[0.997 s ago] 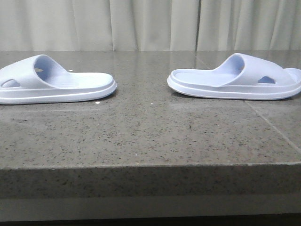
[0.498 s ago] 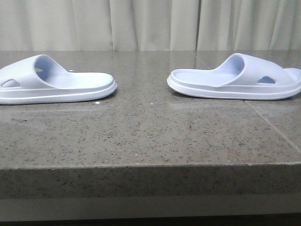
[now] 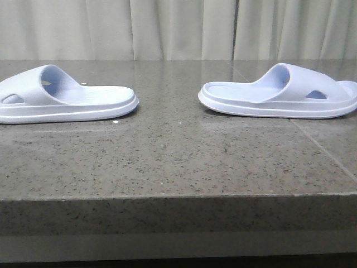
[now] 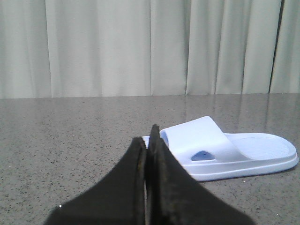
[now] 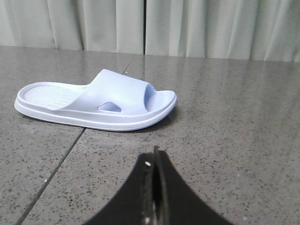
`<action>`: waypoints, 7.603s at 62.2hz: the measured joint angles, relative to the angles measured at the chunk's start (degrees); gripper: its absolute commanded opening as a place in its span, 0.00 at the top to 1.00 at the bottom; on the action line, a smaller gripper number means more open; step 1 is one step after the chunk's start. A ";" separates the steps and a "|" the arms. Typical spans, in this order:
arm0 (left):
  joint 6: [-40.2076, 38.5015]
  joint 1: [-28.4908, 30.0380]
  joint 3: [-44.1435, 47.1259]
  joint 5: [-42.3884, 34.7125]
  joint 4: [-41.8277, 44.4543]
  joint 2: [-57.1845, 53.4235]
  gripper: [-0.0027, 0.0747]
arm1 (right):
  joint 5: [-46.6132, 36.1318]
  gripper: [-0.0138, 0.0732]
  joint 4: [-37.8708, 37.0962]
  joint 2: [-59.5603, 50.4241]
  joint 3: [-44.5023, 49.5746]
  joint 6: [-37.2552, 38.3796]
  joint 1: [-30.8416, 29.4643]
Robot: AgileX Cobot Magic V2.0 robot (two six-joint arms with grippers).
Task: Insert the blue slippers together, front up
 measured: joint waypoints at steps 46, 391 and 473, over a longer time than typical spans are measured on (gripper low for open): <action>0.00 0.00 -26.30 21.01 -2.39 6.05 0.99 | 14.45 0.92 3.04 8.90 -24.93 0.00 0.00; 58.18 18.44 -39.79 60.60 -81.54 76.42 0.99 | 36.04 0.23 2.92 47.64 -42.14 1.73 -15.28; 58.25 18.44 -39.79 60.47 -81.56 76.42 0.99 | 47.74 0.42 57.07 103.13 -67.57 -39.99 -26.14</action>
